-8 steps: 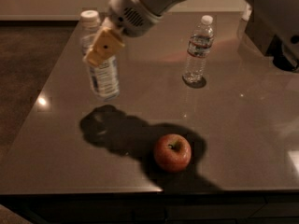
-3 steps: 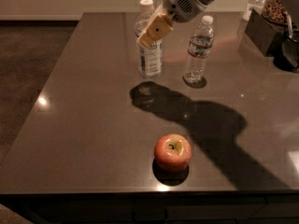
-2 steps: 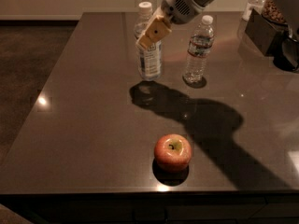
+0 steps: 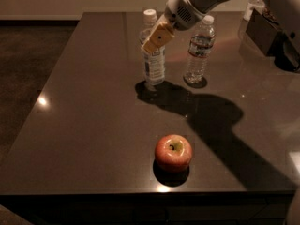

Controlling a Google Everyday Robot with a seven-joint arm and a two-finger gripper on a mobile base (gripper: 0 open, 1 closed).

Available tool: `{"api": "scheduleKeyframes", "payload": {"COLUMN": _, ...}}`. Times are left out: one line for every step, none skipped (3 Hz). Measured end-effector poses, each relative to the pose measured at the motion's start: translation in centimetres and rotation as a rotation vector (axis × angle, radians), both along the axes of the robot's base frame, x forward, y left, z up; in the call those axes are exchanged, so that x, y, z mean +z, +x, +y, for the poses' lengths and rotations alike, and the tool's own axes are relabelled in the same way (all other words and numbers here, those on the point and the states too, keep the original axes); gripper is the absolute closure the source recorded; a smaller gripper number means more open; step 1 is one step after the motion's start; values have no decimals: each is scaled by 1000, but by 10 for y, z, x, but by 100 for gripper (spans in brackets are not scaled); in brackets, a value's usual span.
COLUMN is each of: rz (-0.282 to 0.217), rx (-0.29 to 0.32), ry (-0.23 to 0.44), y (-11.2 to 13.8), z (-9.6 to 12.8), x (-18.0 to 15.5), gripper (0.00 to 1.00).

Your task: Move blue plastic bottle near water bottle

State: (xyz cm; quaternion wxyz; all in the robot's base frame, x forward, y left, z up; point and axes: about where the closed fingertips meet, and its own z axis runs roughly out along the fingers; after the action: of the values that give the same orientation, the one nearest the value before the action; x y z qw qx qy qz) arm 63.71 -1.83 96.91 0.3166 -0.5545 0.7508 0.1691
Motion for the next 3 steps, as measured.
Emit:
{"api": "scheduleKeyframes", "payload": {"rz": 12, "rx": -14, "ry": -1, "y": 5, "z": -7, "x": -9, "gripper": 100}}
{"api": "scheduleKeyframes", "payload": {"rz": 17, "rx": -32, "ry": -5, "y": 9, "z": -14, "x": -17, "gripper": 100}}
{"api": "scheduleKeyframes", "payload": {"rz": 8, "rx": -46, "ry": -13, "y": 12, "z": -18, "x": -21, "gripper": 87}}
